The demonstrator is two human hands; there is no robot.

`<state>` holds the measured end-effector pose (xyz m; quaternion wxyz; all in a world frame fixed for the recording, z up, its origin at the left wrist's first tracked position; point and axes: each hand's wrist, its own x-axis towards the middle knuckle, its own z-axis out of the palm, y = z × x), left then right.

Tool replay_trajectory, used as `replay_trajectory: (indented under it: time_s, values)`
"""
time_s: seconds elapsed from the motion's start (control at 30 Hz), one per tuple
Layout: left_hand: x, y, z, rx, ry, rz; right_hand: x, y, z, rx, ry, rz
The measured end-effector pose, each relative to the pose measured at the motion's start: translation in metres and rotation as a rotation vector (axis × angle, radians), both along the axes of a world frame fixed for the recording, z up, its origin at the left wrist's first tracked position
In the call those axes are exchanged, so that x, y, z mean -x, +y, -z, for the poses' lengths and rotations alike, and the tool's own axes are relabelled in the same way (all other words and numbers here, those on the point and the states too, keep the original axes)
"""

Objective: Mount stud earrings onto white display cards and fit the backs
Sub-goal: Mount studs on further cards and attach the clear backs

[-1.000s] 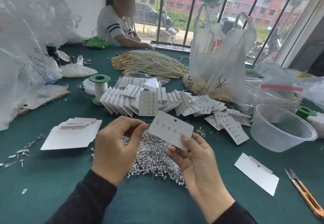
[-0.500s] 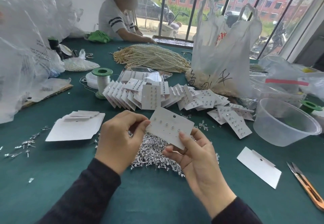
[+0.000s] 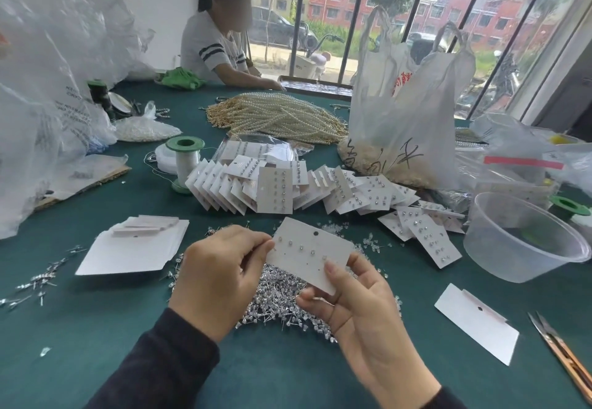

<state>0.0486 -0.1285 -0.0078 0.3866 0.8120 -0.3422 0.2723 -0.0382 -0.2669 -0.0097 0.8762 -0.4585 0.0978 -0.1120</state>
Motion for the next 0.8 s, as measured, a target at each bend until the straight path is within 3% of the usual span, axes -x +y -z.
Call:
replay_trajectory:
  time_s: [0.33, 0.57, 0.67, 0.8]
  values:
    - [0.000, 0.001, -0.002, -0.057, -0.026, -0.005, 0.000, 0.000, -0.002, -0.049, 0.015, -0.003]
    - [0.005, 0.002, -0.004, -0.133, 0.048, 0.170, 0.000, -0.007, -0.003, -0.186, 0.017, 0.004]
    - [0.004, 0.001, -0.003, -0.182, -0.003, 0.151, 0.001, -0.010, -0.001, -0.159, -0.002, -0.009]
    - [0.001, 0.000, -0.001, -0.065, 0.005, 0.097, 0.000, -0.013, 0.002, -0.061, -0.079, -0.112]
